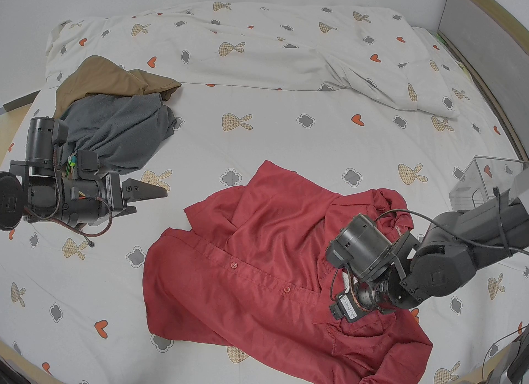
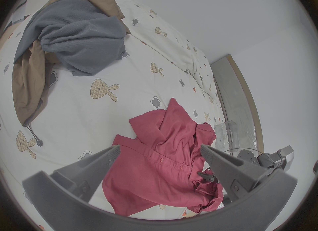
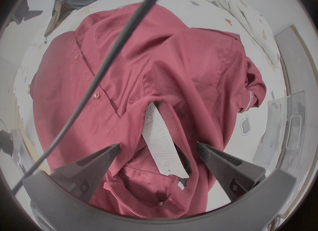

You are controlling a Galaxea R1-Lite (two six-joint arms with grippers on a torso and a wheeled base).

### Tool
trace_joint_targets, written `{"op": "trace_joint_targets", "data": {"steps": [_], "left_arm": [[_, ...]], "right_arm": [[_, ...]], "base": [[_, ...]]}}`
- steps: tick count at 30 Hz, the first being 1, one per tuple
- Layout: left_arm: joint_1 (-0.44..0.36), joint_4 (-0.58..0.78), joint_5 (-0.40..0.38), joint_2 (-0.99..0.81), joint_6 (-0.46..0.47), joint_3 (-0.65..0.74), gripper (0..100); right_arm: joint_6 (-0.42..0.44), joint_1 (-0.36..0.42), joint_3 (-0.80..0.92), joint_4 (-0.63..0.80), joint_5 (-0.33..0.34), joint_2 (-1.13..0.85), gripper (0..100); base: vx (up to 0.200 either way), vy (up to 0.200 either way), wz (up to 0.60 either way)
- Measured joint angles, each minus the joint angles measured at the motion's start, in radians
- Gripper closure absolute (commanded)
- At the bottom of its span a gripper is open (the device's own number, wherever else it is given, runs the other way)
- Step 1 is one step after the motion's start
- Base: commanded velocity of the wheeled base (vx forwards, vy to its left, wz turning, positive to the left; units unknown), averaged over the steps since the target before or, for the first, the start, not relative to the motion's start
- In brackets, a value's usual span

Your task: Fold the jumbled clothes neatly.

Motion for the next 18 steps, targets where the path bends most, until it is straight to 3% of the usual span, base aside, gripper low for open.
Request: {"op": "trace_joint_targets", "data": {"steps": [6,11,12,18], "left_arm": [[-0.002,0.0,0.0,-0.004,0.001,0.003,0],[-0.007,-0.001,0.0,-0.004,0.002,0.007,0],[-0.007,-0.001,0.0,-0.004,0.002,0.007,0],[-0.013,-0.003,0.0,-0.002,0.004,0.01,0]], "right_arm": [[0.011,-0.001,-0.005,0.0,0.037,0.016,0],[0.019,-0.011,-0.009,0.0,0.156,0.02,0],[0.021,-0.017,-0.011,0.0,0.184,0.021,100],[0.026,-0.053,-0.026,-0.001,0.219,0.027,100]], "base": [[0.0,0.0,0.0],[0.0,0.0,0.0],[0.0,0.0,0.0],[0.0,0.0,0.0]]}}
